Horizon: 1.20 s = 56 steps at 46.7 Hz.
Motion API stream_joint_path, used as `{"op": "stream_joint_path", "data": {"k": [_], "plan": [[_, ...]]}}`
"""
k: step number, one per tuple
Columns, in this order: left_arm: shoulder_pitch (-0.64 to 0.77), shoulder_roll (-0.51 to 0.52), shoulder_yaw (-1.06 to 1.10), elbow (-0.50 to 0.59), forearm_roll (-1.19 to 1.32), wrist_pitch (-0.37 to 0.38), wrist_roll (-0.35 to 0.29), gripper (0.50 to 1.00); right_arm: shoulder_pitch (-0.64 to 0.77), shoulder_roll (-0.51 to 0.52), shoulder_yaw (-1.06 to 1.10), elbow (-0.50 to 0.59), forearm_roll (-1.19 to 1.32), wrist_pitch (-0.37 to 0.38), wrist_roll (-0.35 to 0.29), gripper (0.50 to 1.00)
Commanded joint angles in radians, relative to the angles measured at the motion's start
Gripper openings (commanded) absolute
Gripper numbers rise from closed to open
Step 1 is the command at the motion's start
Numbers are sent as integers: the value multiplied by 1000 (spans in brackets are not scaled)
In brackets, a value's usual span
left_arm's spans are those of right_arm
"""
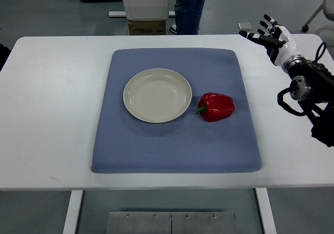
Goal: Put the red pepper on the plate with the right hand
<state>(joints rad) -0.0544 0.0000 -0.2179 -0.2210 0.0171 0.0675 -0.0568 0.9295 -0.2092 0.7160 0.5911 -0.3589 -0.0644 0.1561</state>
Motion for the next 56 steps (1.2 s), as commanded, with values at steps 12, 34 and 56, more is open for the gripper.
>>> {"op": "stream_joint_path", "data": {"k": [12,34,56], "plan": [[-1,0,0,0,0,0,0,1000,6,-16,-61,13,-2,57,30,1000],[1,0,0,0,0,0,0,1000,14,-168,-342,248,-80,135,85,1000],[1,0,0,0,0,0,0,1000,54,-300,-447,404,-311,189,181,1000]]}}
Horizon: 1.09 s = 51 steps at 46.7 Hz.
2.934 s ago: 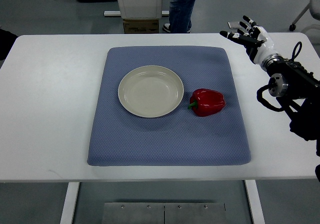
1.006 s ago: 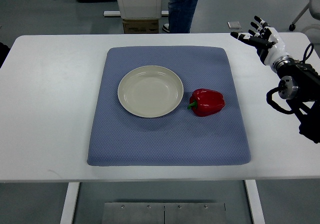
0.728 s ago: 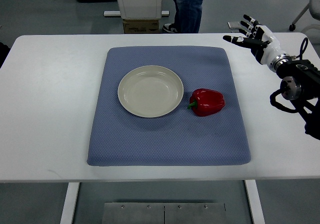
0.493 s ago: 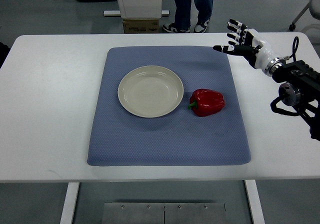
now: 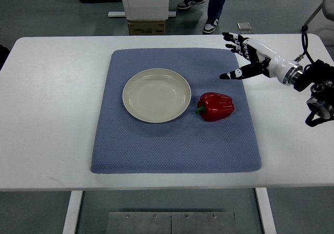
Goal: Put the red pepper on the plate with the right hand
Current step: 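Move the open right hand down over the red bell pepper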
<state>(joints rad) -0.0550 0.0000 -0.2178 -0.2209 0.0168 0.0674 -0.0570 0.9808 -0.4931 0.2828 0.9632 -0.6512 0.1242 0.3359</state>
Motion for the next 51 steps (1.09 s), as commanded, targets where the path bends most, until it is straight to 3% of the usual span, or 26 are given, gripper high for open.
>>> {"op": "stream_joint_path", "data": {"k": [1,11,51], "plan": [[1,0,0,0,0,0,0,1000,2,-22,-20,45,-27,0,3,1000],[0,0,0,0,0,0,0,1000,21,-45,-100,103,-105,-1,20,1000],[1,0,0,0,0,0,0,1000,81,-19,-269,98,-174,-17,37,1000]]}}
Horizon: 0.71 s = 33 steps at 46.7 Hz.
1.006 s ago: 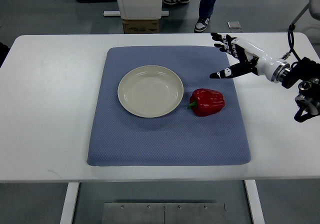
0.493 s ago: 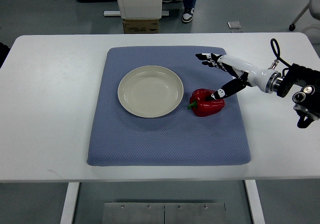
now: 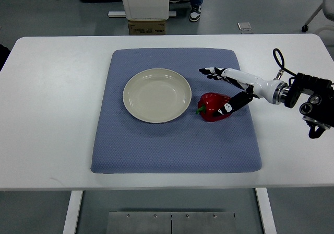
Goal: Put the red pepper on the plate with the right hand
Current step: 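Move the open right hand down over the red bell pepper, then close the right hand fingers around the red bell pepper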
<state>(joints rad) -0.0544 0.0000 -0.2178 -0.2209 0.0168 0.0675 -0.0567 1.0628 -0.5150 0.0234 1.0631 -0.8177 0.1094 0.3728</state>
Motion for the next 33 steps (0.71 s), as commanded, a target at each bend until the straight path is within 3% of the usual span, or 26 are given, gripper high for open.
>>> {"op": "stream_joint_path", "data": {"k": [1,19,33], "plan": [[1,0,0,0,0,0,0,1000,-1,3,-14,-2,-8,-2,0,1000],[1,0,0,0,0,0,0,1000,5,36,-72,-25,-12,-62,0,998],[-1,0,0,0,0,0,0,1000,2,49,-77,-35,-12,-63,-2,996]]}}
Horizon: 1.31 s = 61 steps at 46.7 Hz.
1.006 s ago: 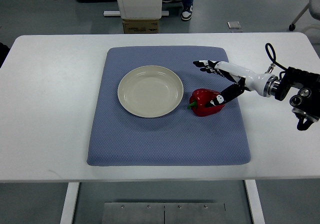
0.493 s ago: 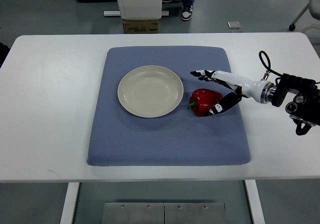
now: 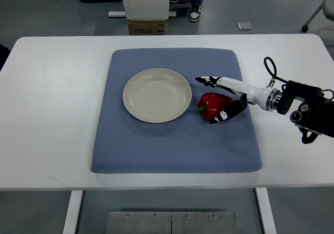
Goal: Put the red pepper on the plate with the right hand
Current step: 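Close the right hand fingers around the red bell pepper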
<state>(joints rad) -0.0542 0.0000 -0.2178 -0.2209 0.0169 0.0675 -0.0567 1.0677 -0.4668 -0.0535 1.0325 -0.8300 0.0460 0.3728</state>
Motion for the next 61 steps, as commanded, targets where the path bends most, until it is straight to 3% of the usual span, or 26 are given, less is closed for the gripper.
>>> {"op": "stream_joint_path", "data": {"k": [1,17,44,56,61], "plan": [[0,0,0,0,0,0,0,1000,-5,1,0,-5,0,0,0,998],[0,0,0,0,0,0,0,1000,-11,1,-2,-9,0,0,0,985],[-1,0,0,0,0,0,0,1000,-8,1,-14,-29,2,0,0,832],[-1,0,0,0,0,0,0,1000,-5,-1,-14,-29,5,0,0,648],[0,0,0,0,0,0,0,1000,-3,-1,-13,-28,5,2,0,523]]}}
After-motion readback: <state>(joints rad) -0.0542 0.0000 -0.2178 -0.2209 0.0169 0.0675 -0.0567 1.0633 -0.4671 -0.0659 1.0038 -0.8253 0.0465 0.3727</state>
